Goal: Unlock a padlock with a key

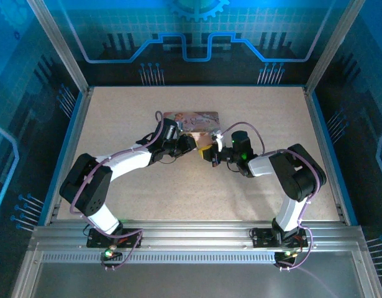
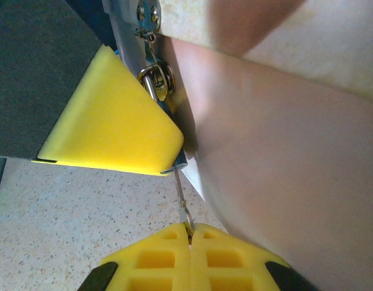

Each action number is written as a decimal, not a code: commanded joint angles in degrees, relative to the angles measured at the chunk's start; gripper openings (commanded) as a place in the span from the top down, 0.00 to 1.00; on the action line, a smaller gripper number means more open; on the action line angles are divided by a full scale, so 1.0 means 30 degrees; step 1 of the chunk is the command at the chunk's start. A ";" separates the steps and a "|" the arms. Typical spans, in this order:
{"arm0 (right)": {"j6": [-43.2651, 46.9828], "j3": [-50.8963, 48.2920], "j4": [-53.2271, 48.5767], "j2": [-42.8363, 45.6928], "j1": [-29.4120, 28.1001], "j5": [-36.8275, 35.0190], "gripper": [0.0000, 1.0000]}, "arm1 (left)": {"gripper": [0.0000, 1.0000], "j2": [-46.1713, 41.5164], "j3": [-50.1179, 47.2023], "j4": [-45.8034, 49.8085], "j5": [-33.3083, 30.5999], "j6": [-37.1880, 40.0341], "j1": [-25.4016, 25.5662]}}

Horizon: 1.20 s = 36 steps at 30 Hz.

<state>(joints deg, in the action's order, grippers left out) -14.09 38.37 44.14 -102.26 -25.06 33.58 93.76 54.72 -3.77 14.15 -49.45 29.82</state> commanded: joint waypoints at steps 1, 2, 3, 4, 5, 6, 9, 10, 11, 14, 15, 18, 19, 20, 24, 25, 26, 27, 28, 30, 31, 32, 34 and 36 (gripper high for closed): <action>0.0037 0.1038 0.0953 -0.0292 -0.0117 -0.0207 1.00 | 0.83 -0.0055 0.0488 -0.1167 0.2958 -0.0003 0.0656; 0.0008 0.1066 0.0957 -0.0298 -0.0251 -0.0237 1.00 | 0.82 -0.0023 0.0481 -0.1197 0.2958 -0.0026 0.0648; -0.0014 0.1126 0.0956 -0.0328 -0.0380 -0.0266 1.00 | 0.83 0.0004 0.0481 -0.1226 0.2944 -0.0027 0.0664; -0.0021 0.1224 0.0946 -0.0379 -0.0511 -0.0267 1.00 | 0.83 0.0038 0.0481 -0.1261 0.2972 -0.0038 0.0664; -0.0021 0.1363 0.0906 -0.0439 -0.0607 -0.0295 1.00 | 0.82 0.0092 0.0503 -0.1255 0.2986 -0.0040 0.0639; -0.0021 0.1493 0.0862 -0.0523 -0.0685 -0.0254 1.00 | 0.82 0.0121 0.0510 -0.1291 0.3017 -0.0069 0.0642; 0.0008 0.2011 0.0588 -0.0679 -0.0925 -0.0186 1.00 | 0.83 0.0184 0.0542 -0.1263 0.3044 -0.0032 0.0691; -0.0007 0.2102 0.0551 -0.0674 -0.0952 -0.0210 1.00 | 0.83 0.0212 0.0540 -0.1248 0.3046 -0.0015 0.0693; -0.0049 0.2130 0.0601 -0.0586 -0.0934 -0.0259 1.00 | 0.82 0.0213 0.0547 -0.1212 0.3044 0.0018 0.0691; 0.0058 0.2036 0.0344 -0.0137 -0.0726 -0.0446 1.00 | 0.83 0.0184 0.0466 -0.1041 0.2915 0.0191 0.0693; 0.0093 0.1983 0.0262 0.0026 -0.0607 -0.0457 1.00 | 0.82 0.0184 0.0439 -0.0978 0.2874 0.0238 0.0692; 0.0122 0.1745 0.0179 0.0435 -0.0225 -0.0412 1.00 | 0.83 0.0213 0.0340 -0.0996 0.2881 0.0252 0.0693; 0.0162 0.1685 0.0119 0.0560 -0.0119 -0.0460 1.00 | 0.82 0.0187 0.0335 -0.0999 0.2874 0.0253 0.0689; 0.0184 0.1647 0.0085 0.0641 -0.0022 -0.0443 1.00 | 0.83 0.0184 0.0327 -0.1014 0.2870 0.0253 0.0693; 0.0177 0.1480 0.0023 0.0746 0.0277 -0.0301 1.00 | 0.83 0.0184 0.0342 -0.1028 0.2870 0.0253 0.0692; 0.0206 0.1459 -0.0020 0.0746 0.0295 -0.0259 1.00 | 0.83 0.0184 0.0338 -0.1027 0.2899 0.0252 0.0693; 0.0231 0.1427 -0.0035 0.0772 0.0300 -0.0252 1.00 | 0.83 0.0155 0.0362 -0.1010 0.2900 0.0253 0.0688; 0.0289 0.1408 -0.0107 0.0802 0.0325 -0.0238 1.00 | 0.83 0.0155 0.0366 -0.0997 0.2898 0.0249 0.0671; 0.0315 0.1304 -0.0174 0.0848 0.0377 -0.0237 1.00 | 0.82 0.0134 0.0364 -0.0999 0.2900 0.0281 0.0665; 0.0330 0.1133 -0.0182 0.0975 0.0488 -0.0157 1.00 | 0.83 0.0134 0.0364 -0.0970 0.2900 0.0267 0.0646; 0.0329 0.1054 -0.0261 0.1078 0.0567 -0.0121 1.00 | 0.83 0.0125 0.0377 -0.0941 0.2928 0.0269 0.0638; 0.0381 0.0932 -0.0312 0.1159 0.0604 -0.0077 1.00 | 0.83 0.0127 0.0386 -0.0940 0.2953 0.0292 0.0635; 0.0598 0.0830 -0.0771 0.1407 0.0659 0.0011 1.00 | 0.83 0.0096 0.0367 -0.0882 0.3013 0.0327 0.0577; 0.0896 0.0734 -0.1322 0.1631 0.0662 0.0081 1.00 | 0.83 0.0038 0.0342 -0.0882 0.3042 0.0370 0.0504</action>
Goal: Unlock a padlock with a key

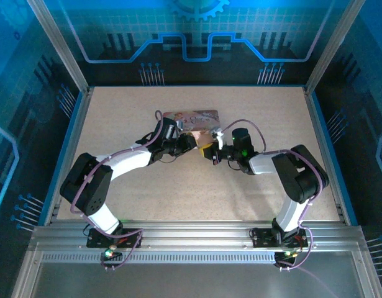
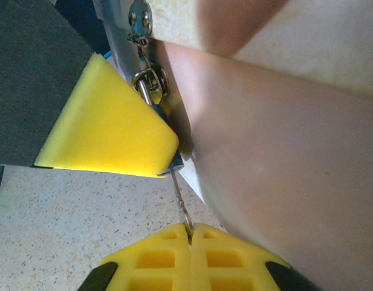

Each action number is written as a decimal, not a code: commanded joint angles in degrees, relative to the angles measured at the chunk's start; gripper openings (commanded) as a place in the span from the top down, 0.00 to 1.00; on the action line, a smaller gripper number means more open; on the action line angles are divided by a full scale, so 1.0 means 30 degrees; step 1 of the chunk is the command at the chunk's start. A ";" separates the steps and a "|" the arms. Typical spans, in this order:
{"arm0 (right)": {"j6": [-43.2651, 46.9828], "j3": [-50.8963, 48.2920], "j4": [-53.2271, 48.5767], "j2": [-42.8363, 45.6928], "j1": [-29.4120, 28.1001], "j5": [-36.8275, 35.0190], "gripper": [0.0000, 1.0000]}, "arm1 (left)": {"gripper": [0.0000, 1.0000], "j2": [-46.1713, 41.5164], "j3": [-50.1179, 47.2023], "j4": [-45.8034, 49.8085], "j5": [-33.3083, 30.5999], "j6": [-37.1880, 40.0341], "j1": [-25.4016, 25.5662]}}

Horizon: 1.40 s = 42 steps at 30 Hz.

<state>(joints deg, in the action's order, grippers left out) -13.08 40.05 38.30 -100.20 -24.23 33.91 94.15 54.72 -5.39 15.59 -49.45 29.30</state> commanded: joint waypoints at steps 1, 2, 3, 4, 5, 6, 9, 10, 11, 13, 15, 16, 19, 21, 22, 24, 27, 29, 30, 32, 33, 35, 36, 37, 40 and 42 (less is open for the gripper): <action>0.0616 0.0087 0.0416 0.1023 0.0383 -0.0024 1.00 | 0.82 -0.0098 0.0335 -0.0328 0.2594 0.0369 0.0628; 0.0718 0.0017 0.0283 0.1088 0.0335 -0.0024 1.00 | 0.83 -0.0123 0.0350 -0.0343 0.2640 0.0370 0.0608; 0.0827 -0.0092 0.0111 0.1137 0.0271 -0.0067 1.00 | 0.82 -0.0123 0.0378 -0.0343 0.2679 0.0346 0.0579; 0.0913 -0.0234 -0.0033 0.1188 0.0212 -0.0184 1.00 | 0.82 -0.0150 0.0393 -0.0328 0.2681 0.0370 0.0561; 0.0953 -0.0374 -0.0075 0.1206 0.0170 -0.0276 1.00 | 0.82 -0.0153 0.0422 -0.0314 0.2704 0.0370 0.0546; 0.0947 -0.0528 -0.0082 0.1233 0.0123 -0.0367 1.00 | 0.83 -0.0152 0.0478 -0.0257 0.2726 0.0383 0.0524; 0.1048 -0.0901 -0.0108 0.1255 -0.0035 -0.0577 1.00 | 0.83 -0.0180 0.0674 -0.0011 0.2818 0.0474 0.0466; 0.1121 -0.0956 -0.0134 0.1270 -0.0129 -0.0650 1.00 | 0.82 -0.0182 0.0728 0.0104 0.2868 0.0520 0.0458; 0.1159 -0.0985 -0.0198 0.1262 -0.0203 -0.0737 1.00 | 0.83 -0.0178 0.0772 0.0194 0.2885 0.0571 0.0458; 0.1298 -0.0988 -0.0393 0.1296 -0.0400 -0.0867 1.00 | 0.83 -0.0236 0.0832 0.0320 0.2838 0.0626 0.0426; 0.1395 -0.1013 -0.0434 0.1292 -0.0529 -0.1013 1.00 | 0.83 -0.0281 0.0864 0.0390 0.2831 0.0659 0.0397; 0.1411 -0.1066 -0.0434 0.1334 -0.0559 -0.1082 1.00 | 0.83 -0.0324 0.0893 0.0414 0.2833 0.0649 0.0372; 0.1431 -0.1353 -0.0394 0.1436 -0.0543 -0.1305 1.00 | 0.82 -0.0387 0.0948 0.0587 0.2826 0.0729 0.0313; 0.1405 -0.1591 -0.0295 0.1524 -0.0551 -0.1372 1.00 | 0.83 -0.0412 0.1005 0.0674 0.2824 0.0765 0.0289; 0.1373 -0.1644 -0.0262 0.1522 -0.0551 -0.1372 1.00 | 0.82 -0.0391 0.1037 0.0727 0.2829 0.0808 0.0305; 0.1355 -0.1691 -0.0251 0.1471 -0.0621 -0.1350 1.00 | 0.83 -0.0387 0.1093 0.0726 0.2828 0.0803 0.0267; 0.1372 -0.1624 -0.0259 0.1256 -0.0682 -0.1291 1.00 | 0.83 -0.0387 0.1097 0.0710 0.2803 0.0773 0.0268; 0.1328 -0.1574 -0.0264 0.1118 -0.0768 -0.1313 1.00 | 0.83 -0.0443 0.1067 0.0727 0.2827 0.0780 0.0268; 0.1338 -0.1574 -0.0250 0.1061 -0.0771 -0.1328 1.00 | 0.83 -0.0438 0.1045 0.0708 0.2801 0.0766 0.0259; 0.1297 -0.1574 -0.0236 0.0961 -0.0786 -0.1372 1.00 | 0.83 -0.0503 0.1023 0.0712 0.2813 0.0764 0.0279; 0.1289 -0.1559 -0.0229 0.0900 -0.0823 -0.1346 1.00 | 0.83 -0.0504 0.1009 0.0714 0.2833 0.0766 0.0264; 0.1257 -0.1559 -0.0129 0.0809 -0.0818 -0.1292 1.00 | 0.82 -0.0520 0.0981 0.0712 0.2850 0.0806 0.0260; 0.1150 -0.1577 -0.0041 0.0772 -0.0838 -0.1284 1.00 | 0.82 -0.0505 0.0965 0.0713 0.2836 0.0809 0.0281; 0.1061 -0.1588 0.0174 0.0764 -0.0837 -0.1256 1.00 | 0.83 -0.0504 0.0998 0.0712 0.2880 0.0807 0.0282; 0.0825 -0.1630 0.0652 0.0799 -0.0840 -0.1255 1.00 | 0.82 -0.0504 0.0979 0.0719 0.2885 0.0810 0.0281; 0.0698 -0.1645 0.0888 0.0894 -0.0804 -0.1228 1.00 | 0.83 -0.0530 0.0950 0.0712 0.2872 0.0810 0.0279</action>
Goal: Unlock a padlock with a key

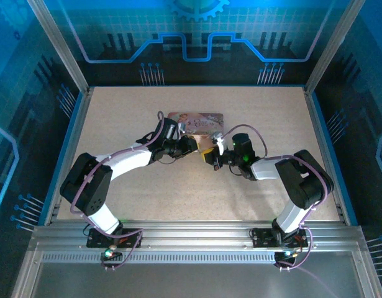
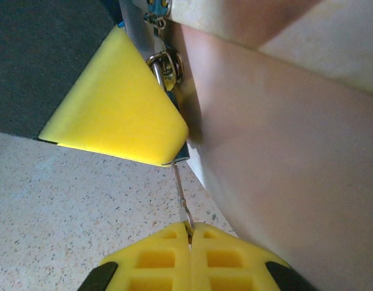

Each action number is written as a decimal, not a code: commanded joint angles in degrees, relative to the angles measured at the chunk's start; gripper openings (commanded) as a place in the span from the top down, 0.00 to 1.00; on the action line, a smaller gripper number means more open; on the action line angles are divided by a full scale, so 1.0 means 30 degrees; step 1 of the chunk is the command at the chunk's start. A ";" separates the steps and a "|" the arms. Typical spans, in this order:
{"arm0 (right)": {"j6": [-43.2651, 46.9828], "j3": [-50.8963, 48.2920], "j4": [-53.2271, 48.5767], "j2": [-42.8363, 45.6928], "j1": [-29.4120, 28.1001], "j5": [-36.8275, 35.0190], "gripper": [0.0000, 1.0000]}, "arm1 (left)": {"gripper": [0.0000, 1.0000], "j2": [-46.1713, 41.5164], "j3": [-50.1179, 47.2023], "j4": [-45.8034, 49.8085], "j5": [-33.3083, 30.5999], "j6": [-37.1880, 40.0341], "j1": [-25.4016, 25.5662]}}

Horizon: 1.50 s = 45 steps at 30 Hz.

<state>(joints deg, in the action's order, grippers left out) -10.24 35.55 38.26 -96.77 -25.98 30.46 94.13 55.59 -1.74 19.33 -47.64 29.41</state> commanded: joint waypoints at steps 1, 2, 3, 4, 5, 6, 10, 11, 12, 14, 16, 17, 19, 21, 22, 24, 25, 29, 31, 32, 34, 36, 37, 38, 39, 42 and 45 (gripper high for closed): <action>-0.0306 -0.0230 0.1071 -0.0183 -0.0217 -0.0092 1.00 | 0.82 -0.0522 0.0636 -0.0505 0.1634 0.0205 0.0234; -0.0415 -0.0326 0.1309 -0.0096 -0.0171 -0.0094 1.00 | 0.82 -0.0526 0.0629 -0.0494 0.1641 0.0203 0.0238; -0.0557 -0.0460 0.1622 -0.0032 -0.0062 -0.0026 1.00 | 0.82 -0.0526 0.0629 -0.0476 0.1642 0.0205 0.0246; -0.0719 -0.0575 0.1930 0.0044 0.0026 0.0019 1.00 | 0.82 -0.0554 0.0625 -0.0475 0.1611 0.0187 0.0230; -0.0869 -0.0710 0.2241 0.0131 0.0137 0.0093 1.00 | 0.82 -0.0554 0.0600 -0.0485 0.1617 0.0198 0.0245; -0.0911 -0.0844 0.2453 0.0224 0.0205 0.0157 1.00 | 0.83 -0.0555 0.0600 -0.0481 0.1636 0.0202 0.0239; -0.0864 -0.0886 0.2524 0.0338 0.0221 0.0232 1.00 | 0.82 -0.0526 0.0600 -0.0519 0.1638 0.0176 0.0245; -0.0908 -0.0825 0.2608 0.0303 0.0207 0.0284 1.00 | 0.82 -0.0526 0.0619 -0.0536 0.1665 0.0175 0.0221; -0.0965 -0.0782 0.2760 0.0225 0.0193 0.0334 1.00 | 0.82 -0.0509 0.0629 -0.0534 0.1693 0.0130 0.0239; -0.1013 -0.0588 0.2836 0.0098 0.0137 0.0379 1.00 | 0.83 -0.0499 0.0630 -0.0567 0.1757 0.0117 0.0224; -0.0946 -0.0345 0.2755 -0.0034 0.0025 0.0423 1.00 | 0.83 -0.0499 0.0611 -0.0549 0.1816 0.0112 0.0229; -0.0787 -0.0175 0.2563 -0.0056 -0.0090 0.0425 1.00 | 0.83 -0.0514 0.0603 -0.0509 0.1818 0.0134 0.0236; -0.0420 0.0174 0.2032 -0.0085 -0.0321 0.0340 1.00 | 0.83 -0.0548 0.0607 -0.0477 0.1814 0.0136 0.0245; 0.0018 0.0494 0.1449 -0.0141 -0.0603 0.0193 1.00 | 0.83 -0.0577 0.0600 -0.0449 0.1822 0.0172 0.0234; 0.0121 0.0591 0.1344 -0.0173 -0.0650 0.0120 1.00 | 0.82 -0.0575 0.0602 -0.0426 0.1838 0.0202 0.0230; 0.0084 0.0704 0.1421 -0.0282 -0.0656 0.0022 1.00 | 0.83 -0.0614 0.0586 -0.0378 0.1868 0.0201 0.0243; 0.0081 0.0740 0.1454 -0.0319 -0.0657 -0.0008 1.00 | 0.83 -0.0613 0.0585 -0.0387 0.1860 0.0225 0.0246; -0.0273 0.1050 0.1827 -0.0342 -0.0579 0.0119 1.00 | 0.82 -0.0640 0.0512 -0.0357 0.1898 0.0277 0.0244; -0.0365 0.1292 0.1836 -0.0376 -0.0573 0.0185 1.00 | 0.83 -0.0614 0.0487 -0.0358 0.1917 0.0307 0.0233; -0.0422 0.1424 0.1807 -0.0392 -0.0553 0.0204 1.00 | 0.82 -0.0614 0.0483 -0.0358 0.1924 0.0320 0.0242; -0.0582 0.1688 0.1862 -0.0488 -0.0518 0.0328 1.00 | 0.83 -0.0572 0.0453 -0.0412 0.1951 0.0323 0.0227; -0.0850 0.1876 0.1993 -0.0555 -0.0456 0.0445 1.00 | 0.82 -0.0580 0.0425 -0.0475 0.1991 0.0301 0.0230; -0.0963 0.1916 0.2104 -0.0584 -0.0402 0.0524 1.00 | 0.82 -0.0582 0.0409 -0.0504 0.1973 0.0301 0.0235; -0.1107 0.1982 0.2209 -0.0613 -0.0368 0.0599 1.00 | 0.83 -0.0576 0.0410 -0.0519 0.1993 0.0307 0.0236; -0.1235 0.1988 0.2298 -0.0614 -0.0288 0.0747 1.00 | 0.82 -0.0576 0.0366 -0.0534 0.1972 0.0319 0.0228; -0.1497 0.1993 0.2351 -0.0505 -0.0047 0.1151 1.00 | 0.82 -0.0585 0.0358 -0.0534 0.2047 0.0352 0.0211; -0.1152 0.1894 0.1834 -0.0198 0.0198 0.1141 1.00 | 0.82 -0.0577 0.0395 -0.0432 0.2068 0.0432 0.0232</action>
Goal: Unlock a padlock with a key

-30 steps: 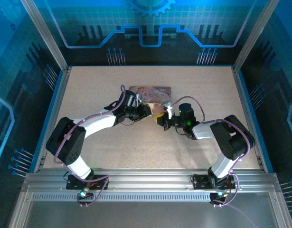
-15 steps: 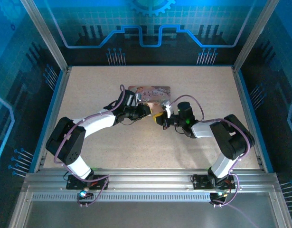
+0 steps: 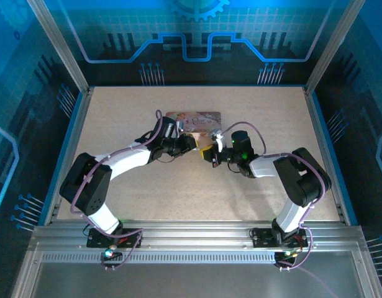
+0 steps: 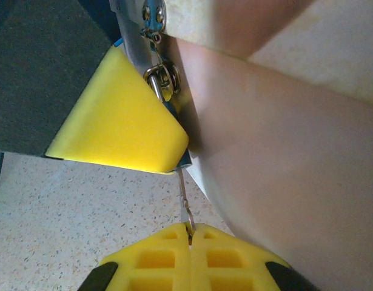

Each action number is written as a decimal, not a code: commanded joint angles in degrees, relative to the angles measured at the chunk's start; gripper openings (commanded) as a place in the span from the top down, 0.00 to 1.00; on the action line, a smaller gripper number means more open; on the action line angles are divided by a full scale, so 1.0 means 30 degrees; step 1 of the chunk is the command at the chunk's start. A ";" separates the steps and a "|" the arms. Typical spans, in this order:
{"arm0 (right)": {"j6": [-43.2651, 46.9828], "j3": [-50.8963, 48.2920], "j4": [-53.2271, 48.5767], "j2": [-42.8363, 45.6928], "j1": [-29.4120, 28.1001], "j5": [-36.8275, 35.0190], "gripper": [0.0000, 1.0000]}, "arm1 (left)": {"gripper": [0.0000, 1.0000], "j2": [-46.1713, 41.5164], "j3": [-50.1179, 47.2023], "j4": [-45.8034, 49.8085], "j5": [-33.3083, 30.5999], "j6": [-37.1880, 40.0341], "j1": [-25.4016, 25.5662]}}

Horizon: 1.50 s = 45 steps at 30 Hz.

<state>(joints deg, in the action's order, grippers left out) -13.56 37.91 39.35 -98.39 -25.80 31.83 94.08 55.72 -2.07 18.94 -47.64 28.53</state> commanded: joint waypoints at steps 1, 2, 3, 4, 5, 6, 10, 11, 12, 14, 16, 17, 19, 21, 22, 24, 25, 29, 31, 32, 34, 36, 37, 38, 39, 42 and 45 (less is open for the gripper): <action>0.0072 0.1097 0.1296 0.0419 0.0234 0.0803 1.00 | 0.82 -0.0595 0.0378 -0.0282 0.2203 0.0454 0.0522; 0.0149 0.1090 0.1020 0.0503 0.0377 0.0983 1.00 | 0.82 -0.0599 0.0397 -0.0251 0.2216 0.0469 0.0514; 0.0265 0.1079 0.0795 0.0605 0.0502 0.1156 1.00 | 0.82 -0.0599 0.0381 -0.0227 0.2190 0.0495 0.0495; 0.0364 0.1099 0.0543 0.0697 0.0595 0.1189 1.00 | 0.82 -0.0599 0.0380 -0.0223 0.2190 0.0498 0.0496; 0.0509 0.1046 0.0283 0.0836 0.0676 0.1220 1.00 | 0.82 -0.0599 0.0381 -0.0225 0.2162 0.0497 0.0484; 0.0630 0.1016 0.0038 0.0944 0.0743 0.1239 1.00 | 0.82 -0.0599 0.0384 -0.0192 0.2174 0.0504 0.0504; 0.0895 0.1070 -0.0561 0.1126 0.0808 0.1388 1.00 | 0.82 -0.0536 0.0351 -0.0223 0.2100 0.0476 0.0486; 0.0917 0.1095 -0.0579 0.1076 0.0808 0.1506 1.00 | 0.82 -0.0504 0.0351 -0.0250 0.2120 0.0454 0.0485; 0.0917 0.1053 -0.0557 0.1046 0.0780 0.1546 1.00 | 0.82 -0.0485 0.0384 -0.0249 0.2134 0.0482 0.0496; 0.0946 0.1009 -0.0520 0.0944 0.0708 0.1668 1.00 | 0.82 -0.0482 0.0432 -0.0249 0.2153 0.0469 0.0504; 0.0952 0.1045 -0.0520 0.0821 0.0650 0.1693 1.00 | 0.82 -0.0481 0.0468 -0.0192 0.2133 0.0483 0.0508; 0.0972 0.1110 -0.0520 0.0753 0.0585 0.1651 1.00 | 0.82 -0.0449 0.0496 -0.0191 0.2169 0.0496 0.0487; 0.0875 0.1256 -0.0478 0.0637 0.0461 0.1534 1.00 | 0.82 -0.0422 0.0527 -0.0138 0.2201 0.0527 0.0507; 0.0811 0.1548 -0.0512 0.0486 0.0251 0.1526 1.00 | 0.82 -0.0394 0.0542 -0.0132 0.2208 0.0527 0.0500; 0.0797 0.1693 -0.0546 0.0427 0.0154 0.1540 1.00 | 0.82 -0.0369 0.0555 -0.0132 0.2195 0.0553 0.0498; 0.0719 0.1934 -0.0579 0.0365 -0.0054 0.1634 1.00 | 0.82 -0.0336 0.0556 -0.0132 0.2176 0.0557 0.0486; 0.0690 0.2010 -0.0606 0.0396 -0.0142 0.1653 1.00 | 0.82 -0.0307 0.0584 -0.0134 0.2181 0.0556 0.0480; 0.0010 0.2231 -0.0242 0.0286 -0.0305 0.1919 1.00 | 0.82 -0.0204 0.0558 -0.0278 0.2171 0.0513 0.0503; -0.0547 0.2359 0.0182 0.0122 -0.0364 0.2139 1.00 | 0.82 -0.0138 0.0585 -0.0347 0.2205 0.0477 0.0503; -0.0894 0.2361 0.0558 0.0049 -0.0365 0.2309 1.00 | 0.82 -0.0131 0.0585 -0.0359 0.2239 0.0467 0.0492; -0.1291 0.2392 0.0899 -0.0067 -0.0364 0.2566 1.00 | 0.82 -0.0131 0.0585 -0.0366 0.2233 0.0469 0.0498; -0.1016 0.2508 0.0444 0.0008 -0.0364 0.2474 1.00 | 0.82 -0.0158 0.0585 -0.0366 0.2242 0.0511 0.0502; -0.0728 0.2411 0.0158 0.0133 -0.0386 0.2254 1.00 | 0.82 -0.0160 0.0600 -0.0344 0.2238 0.0482 0.0480; -0.0434 0.2247 -0.0109 0.0286 -0.0350 0.1906 1.00 | 0.82 -0.0180 0.0615 -0.0340 0.2241 0.0475 0.0507; -0.0142 0.2069 -0.0341 0.0439 -0.0365 0.1522 1.00 | 0.82 -0.0189 0.0640 -0.0337 0.2211 0.0493 0.0492; 0.0587 0.1821 -0.1175 0.0701 -0.0335 0.0989 1.00 | 0.82 -0.0189 0.0674 -0.0346 0.2197 0.0496 0.0491; 0.0905 0.1455 -0.1448 0.0713 -0.0290 0.0565 1.00 | 0.82 -0.0246 0.0731 -0.0308 0.2195 0.0498 0.0477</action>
<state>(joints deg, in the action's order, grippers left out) -13.15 41.47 32.27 -98.26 -25.19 34.35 94.02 55.79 -2.28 18.72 -47.48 28.12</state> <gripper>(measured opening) 0.050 0.222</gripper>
